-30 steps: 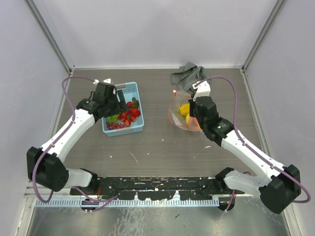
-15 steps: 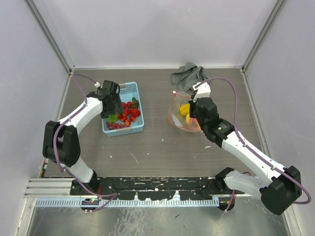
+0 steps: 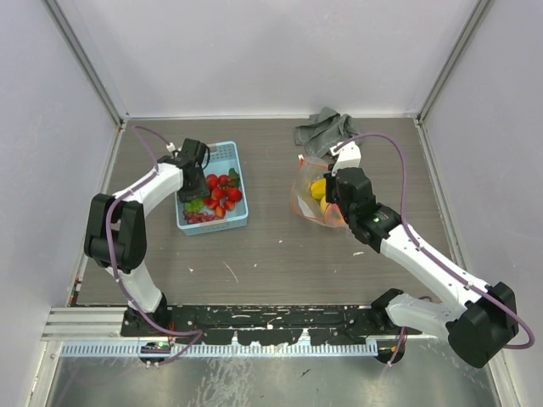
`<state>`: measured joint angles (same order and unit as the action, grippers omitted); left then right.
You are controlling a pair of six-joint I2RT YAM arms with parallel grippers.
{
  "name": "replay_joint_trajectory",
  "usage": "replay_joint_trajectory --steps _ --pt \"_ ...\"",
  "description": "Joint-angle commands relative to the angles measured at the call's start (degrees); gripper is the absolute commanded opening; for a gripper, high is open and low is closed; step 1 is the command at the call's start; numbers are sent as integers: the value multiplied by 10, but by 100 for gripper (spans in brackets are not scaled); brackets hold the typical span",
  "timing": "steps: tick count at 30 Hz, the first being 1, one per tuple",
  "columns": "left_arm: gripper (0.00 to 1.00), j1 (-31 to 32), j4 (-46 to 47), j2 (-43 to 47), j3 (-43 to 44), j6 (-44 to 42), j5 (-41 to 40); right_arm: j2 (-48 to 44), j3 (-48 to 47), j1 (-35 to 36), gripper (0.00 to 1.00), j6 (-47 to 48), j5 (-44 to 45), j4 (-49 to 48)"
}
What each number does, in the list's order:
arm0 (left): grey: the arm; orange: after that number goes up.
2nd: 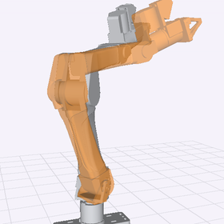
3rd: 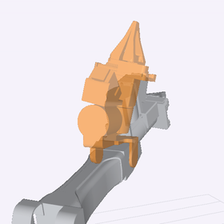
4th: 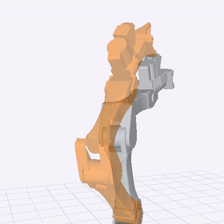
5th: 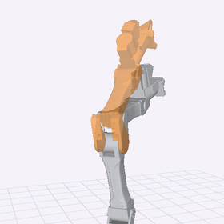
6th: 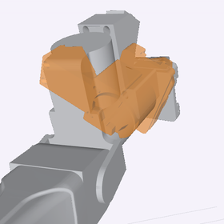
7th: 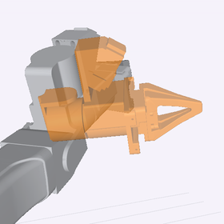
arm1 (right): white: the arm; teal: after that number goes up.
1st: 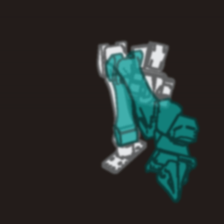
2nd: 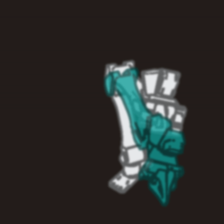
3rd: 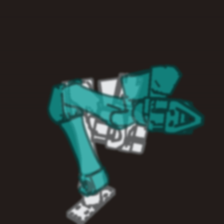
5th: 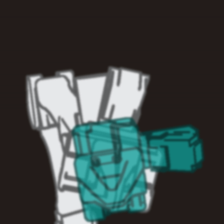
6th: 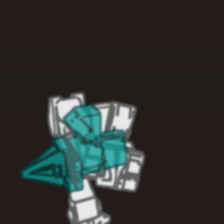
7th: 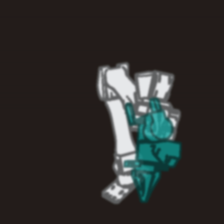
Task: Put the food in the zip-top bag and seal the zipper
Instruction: Pick up the fake fruit from the bin.
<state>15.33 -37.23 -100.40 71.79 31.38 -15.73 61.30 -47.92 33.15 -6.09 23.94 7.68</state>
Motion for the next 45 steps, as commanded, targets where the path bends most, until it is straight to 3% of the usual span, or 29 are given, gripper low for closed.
replay_joint_trajectory --steps 1,7,13,25,36,45 --pt "38 -3 21 6 14 -9 -14 2 -7 -3 0 6 12 -29" --pt "14 -3 32 43 -7 -5 -11 -1 -10 -3 0 3 14 -23" --pt "0 -3 33 108 -21 -4 -15 1 -22 -3 0 -3 14 -12" --pt "0 -3 40 232 -33 0 17 -13 -42 -3 0 -22 12 13" --pt "0 -2 89 358 -77 17 161 -10 -60 -2 0 -45 -16 31" --pt "0 31 121 390 -81 47 279 -9 -66 2 0 -58 -24 43"
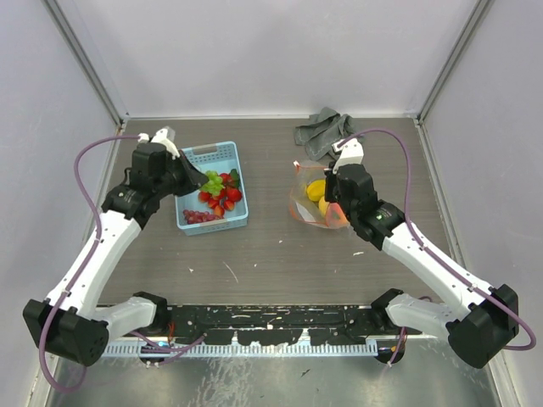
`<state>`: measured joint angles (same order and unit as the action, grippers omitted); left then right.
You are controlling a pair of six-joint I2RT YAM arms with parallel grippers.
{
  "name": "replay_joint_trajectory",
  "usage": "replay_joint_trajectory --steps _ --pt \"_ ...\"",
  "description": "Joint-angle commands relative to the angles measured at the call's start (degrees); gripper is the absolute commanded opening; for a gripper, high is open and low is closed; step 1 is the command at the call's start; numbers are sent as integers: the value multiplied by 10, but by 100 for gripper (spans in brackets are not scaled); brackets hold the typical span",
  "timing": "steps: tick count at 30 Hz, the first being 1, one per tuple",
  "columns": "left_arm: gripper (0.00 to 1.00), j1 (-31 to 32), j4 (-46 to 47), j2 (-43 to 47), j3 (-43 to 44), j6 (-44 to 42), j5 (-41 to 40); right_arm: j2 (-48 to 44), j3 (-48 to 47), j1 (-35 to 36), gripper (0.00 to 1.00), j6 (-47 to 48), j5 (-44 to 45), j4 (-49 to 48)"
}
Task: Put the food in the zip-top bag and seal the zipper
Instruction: Pick up the fake fruit from the bin, then place the fake fruit in the zipper food storage bag.
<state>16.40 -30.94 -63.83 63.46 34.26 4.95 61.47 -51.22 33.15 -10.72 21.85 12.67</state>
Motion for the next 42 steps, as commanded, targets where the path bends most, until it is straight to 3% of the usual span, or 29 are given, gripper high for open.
replay_joint_trajectory --steps 1,22,42 --pt "0 28 63 25 3 20 82 -10 -34 2 0 -12 -3 -6" --pt "0 214 185 -30 50 56 168 0 -40 12 0 -18 -35 -7" --pt "0 289 297 -119 87 51 215 -15 -36 18 0 -31 -88 -16"
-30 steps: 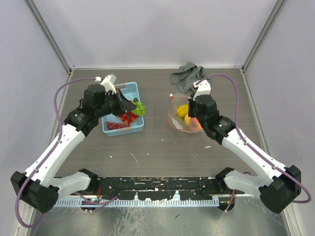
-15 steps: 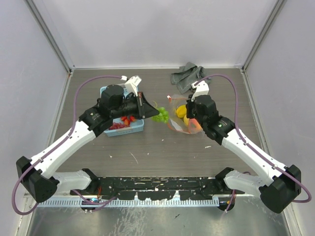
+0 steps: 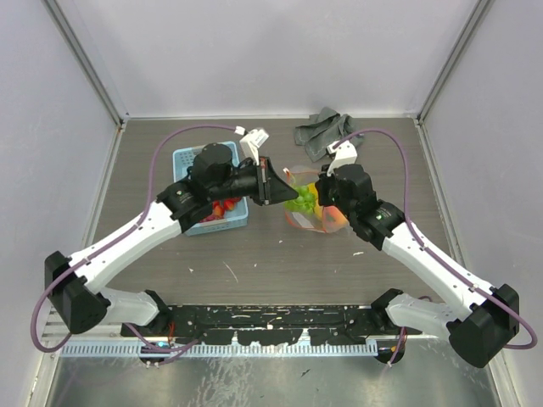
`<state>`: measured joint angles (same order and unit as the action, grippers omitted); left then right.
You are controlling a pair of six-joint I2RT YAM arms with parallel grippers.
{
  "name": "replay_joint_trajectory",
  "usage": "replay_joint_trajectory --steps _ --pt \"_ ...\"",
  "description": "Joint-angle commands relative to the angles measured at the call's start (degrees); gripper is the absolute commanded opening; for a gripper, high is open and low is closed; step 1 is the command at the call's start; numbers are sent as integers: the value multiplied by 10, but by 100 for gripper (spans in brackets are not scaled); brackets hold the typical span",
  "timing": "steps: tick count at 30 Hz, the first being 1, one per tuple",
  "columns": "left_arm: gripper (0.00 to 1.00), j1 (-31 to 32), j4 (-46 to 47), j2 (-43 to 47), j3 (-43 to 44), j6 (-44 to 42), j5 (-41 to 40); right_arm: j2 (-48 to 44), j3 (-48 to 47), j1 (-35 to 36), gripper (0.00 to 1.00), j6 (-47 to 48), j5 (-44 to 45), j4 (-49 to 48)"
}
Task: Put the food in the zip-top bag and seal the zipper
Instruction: Place the fake fruit in the zipper food storage bag.
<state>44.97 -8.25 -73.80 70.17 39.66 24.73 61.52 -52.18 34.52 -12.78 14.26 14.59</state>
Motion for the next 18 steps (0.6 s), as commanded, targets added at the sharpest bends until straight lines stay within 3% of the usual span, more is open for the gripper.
replay_joint_trajectory --steps 1,9,18 --pt "0 4 74 -25 20 -4 19 -18 -25 5 0 -11 -31 -35" --pt "0 5 88 -68 18 -23 18 -18 -26 6 0 -11 -48 -35" --pt "0 5 -5 -95 25 -105 -73 -29 -24 6 0 -12 -54 -30"
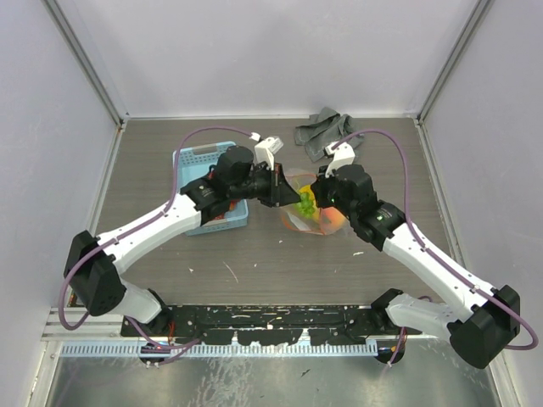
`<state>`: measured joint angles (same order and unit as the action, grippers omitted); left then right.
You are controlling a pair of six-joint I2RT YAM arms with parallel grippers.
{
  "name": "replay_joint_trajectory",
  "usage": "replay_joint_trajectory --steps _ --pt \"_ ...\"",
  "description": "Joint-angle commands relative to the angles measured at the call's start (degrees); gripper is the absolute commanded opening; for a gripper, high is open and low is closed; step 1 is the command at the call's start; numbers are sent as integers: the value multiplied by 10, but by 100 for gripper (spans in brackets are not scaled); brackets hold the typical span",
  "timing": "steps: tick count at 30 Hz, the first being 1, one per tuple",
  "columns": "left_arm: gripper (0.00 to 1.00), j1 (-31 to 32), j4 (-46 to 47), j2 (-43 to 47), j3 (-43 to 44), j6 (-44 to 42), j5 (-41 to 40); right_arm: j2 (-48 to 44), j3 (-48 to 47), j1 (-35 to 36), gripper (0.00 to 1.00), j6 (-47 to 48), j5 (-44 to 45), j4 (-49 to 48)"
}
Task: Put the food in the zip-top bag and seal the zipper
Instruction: Place the fake fruit in the zipper food storage bag.
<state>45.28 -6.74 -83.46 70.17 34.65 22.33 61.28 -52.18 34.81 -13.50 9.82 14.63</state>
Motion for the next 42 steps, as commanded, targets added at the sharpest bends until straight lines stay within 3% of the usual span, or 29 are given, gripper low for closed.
replay_joint_trajectory --steps 1,12,24,33,42 --pt "0 2 -27 0 26 -64 -59 -27 -25 3 0 -5 -11 -30" --pt "0 10 -57 -54 73 -152 -83 -16 -29 4 0 -5 -22 -29" --pt "4 44 -102 -127 114 -250 -187 -10 -32 4 1 -1 -19 -25" --pt "34 53 -100 -115 103 -234 -202 -7 -31 4 0 0 -13 -25" --pt "51 53 -109 -67 84 -200 -202 -5 -29 4 0 0 -12 -27"
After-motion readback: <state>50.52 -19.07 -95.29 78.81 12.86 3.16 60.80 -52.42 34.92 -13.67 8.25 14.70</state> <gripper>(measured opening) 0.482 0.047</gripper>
